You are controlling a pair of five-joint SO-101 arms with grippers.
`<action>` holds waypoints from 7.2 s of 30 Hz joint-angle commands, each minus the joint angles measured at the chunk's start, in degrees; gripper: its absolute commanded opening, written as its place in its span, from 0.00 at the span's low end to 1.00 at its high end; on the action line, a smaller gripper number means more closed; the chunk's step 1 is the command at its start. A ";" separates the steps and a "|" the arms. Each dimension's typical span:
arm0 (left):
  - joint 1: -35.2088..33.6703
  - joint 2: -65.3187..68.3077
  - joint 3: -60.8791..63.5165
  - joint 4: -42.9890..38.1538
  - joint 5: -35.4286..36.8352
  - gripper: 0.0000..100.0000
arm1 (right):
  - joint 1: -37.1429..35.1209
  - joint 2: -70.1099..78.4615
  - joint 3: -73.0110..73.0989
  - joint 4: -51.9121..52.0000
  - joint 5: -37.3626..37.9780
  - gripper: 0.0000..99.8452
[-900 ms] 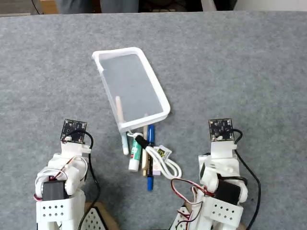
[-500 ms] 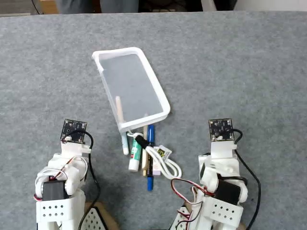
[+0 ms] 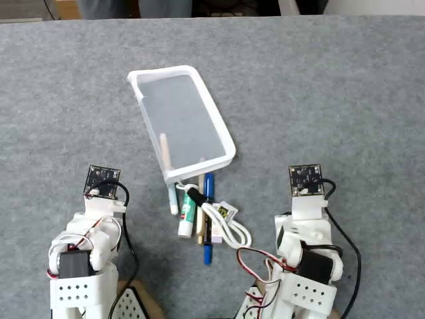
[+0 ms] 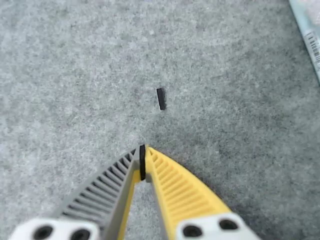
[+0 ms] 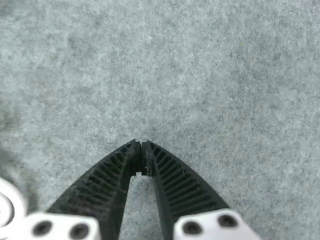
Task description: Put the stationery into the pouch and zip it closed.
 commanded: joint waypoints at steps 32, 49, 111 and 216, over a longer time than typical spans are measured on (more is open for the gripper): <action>-0.31 -0.44 1.10 -0.79 -0.18 0.03 | 0.35 -2.15 0.48 0.09 0.00 0.01; -0.04 -0.44 1.10 -0.79 -0.18 0.03 | 0.00 -2.15 0.48 0.09 -0.44 0.01; -15.16 35.52 -56.22 19.52 2.73 0.03 | -45.80 62.73 -61.14 15.91 0.35 0.19; -2.15 15.12 -59.12 19.52 12.84 0.18 | -63.47 81.27 -99.38 16.79 -4.84 0.01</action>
